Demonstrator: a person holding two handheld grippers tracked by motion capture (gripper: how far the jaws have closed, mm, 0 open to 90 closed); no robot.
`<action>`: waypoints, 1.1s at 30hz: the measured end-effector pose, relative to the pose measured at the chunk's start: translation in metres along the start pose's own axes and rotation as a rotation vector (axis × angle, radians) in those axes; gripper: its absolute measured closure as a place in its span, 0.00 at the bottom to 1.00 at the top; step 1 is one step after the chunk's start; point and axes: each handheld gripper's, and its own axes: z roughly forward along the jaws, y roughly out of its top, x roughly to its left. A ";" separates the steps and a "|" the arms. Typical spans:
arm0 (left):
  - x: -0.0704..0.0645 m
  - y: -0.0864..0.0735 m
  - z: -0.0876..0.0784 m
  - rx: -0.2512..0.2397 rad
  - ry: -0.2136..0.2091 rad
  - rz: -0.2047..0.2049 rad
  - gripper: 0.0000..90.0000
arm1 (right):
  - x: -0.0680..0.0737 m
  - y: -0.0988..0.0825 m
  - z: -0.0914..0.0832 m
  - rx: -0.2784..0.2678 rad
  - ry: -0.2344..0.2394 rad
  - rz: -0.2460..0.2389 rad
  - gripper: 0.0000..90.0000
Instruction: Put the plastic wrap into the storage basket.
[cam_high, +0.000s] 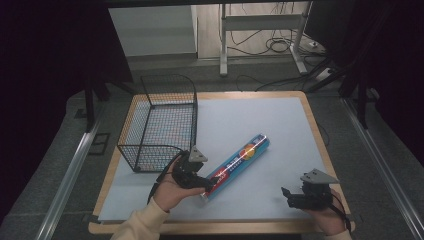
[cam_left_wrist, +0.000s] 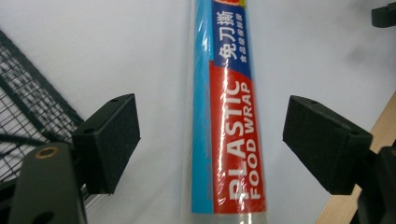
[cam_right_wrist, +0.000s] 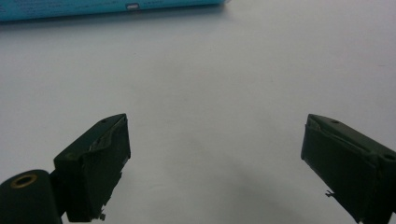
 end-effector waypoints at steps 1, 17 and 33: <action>-0.001 0.001 0.000 0.000 -0.001 0.005 0.21 | 0.000 0.000 0.000 0.001 0.001 0.000 0.09; -0.019 0.032 0.018 0.028 -0.008 0.072 0.20 | 0.000 0.001 0.000 0.004 -0.005 -0.008 0.09; -0.019 0.061 0.040 0.083 -0.004 0.090 0.20 | -0.001 0.002 -0.001 -0.007 -0.003 -0.004 0.10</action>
